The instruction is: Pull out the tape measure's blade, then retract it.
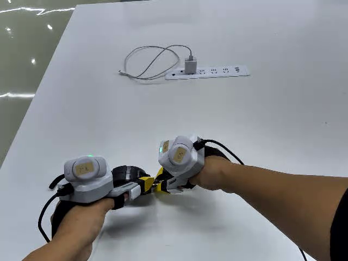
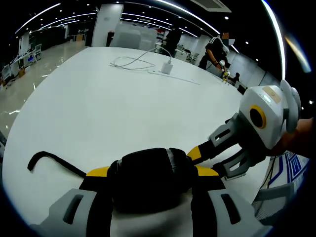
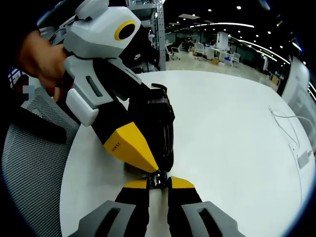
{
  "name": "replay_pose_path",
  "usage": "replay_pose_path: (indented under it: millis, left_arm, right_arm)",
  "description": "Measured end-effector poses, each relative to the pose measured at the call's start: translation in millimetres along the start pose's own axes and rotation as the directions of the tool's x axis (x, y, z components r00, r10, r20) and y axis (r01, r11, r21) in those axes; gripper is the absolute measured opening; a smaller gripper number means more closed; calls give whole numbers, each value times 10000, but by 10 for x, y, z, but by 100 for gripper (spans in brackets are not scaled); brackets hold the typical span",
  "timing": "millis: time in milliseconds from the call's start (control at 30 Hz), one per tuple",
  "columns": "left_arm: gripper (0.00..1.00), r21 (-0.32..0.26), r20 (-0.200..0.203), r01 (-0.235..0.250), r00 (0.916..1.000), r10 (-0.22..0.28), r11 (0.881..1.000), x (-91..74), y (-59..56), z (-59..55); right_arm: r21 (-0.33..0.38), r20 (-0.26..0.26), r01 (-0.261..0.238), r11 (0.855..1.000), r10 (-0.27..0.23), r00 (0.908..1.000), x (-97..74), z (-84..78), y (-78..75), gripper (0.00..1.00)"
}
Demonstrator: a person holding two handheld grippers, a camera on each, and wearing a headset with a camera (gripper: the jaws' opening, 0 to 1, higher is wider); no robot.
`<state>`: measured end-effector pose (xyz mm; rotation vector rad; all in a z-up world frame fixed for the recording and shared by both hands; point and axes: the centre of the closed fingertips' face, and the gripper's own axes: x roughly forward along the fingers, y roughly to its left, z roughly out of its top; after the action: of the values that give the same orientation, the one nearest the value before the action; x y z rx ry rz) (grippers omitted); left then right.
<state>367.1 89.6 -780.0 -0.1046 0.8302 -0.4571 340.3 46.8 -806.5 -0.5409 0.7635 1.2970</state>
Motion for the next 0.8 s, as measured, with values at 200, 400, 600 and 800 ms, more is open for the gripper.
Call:
replay_pose_path:
  millis: [200,400,600,800]
  left_arm:
    - [60,8,-3,25,10000,-25,10000,-1,-1,-2]
    - [61,36,9,19,10000,-19,10000,-1,-3,-2]
    - [61,60,25,21,10000,-21,10000,-3,-9,-2]
    - [61,89,61,49,10000,-49,9999,-4,-11,-1]
  right_arm:
    - [349,98,93,9993,-96,9999,22,22,1,10]
    - [454,49,189,9988,-191,9998,24,25,4,10]
    - [291,-104,331,9990,-328,9994,28,25,9,11]
    - [312,-68,405,9987,-404,9992,26,23,9,12]
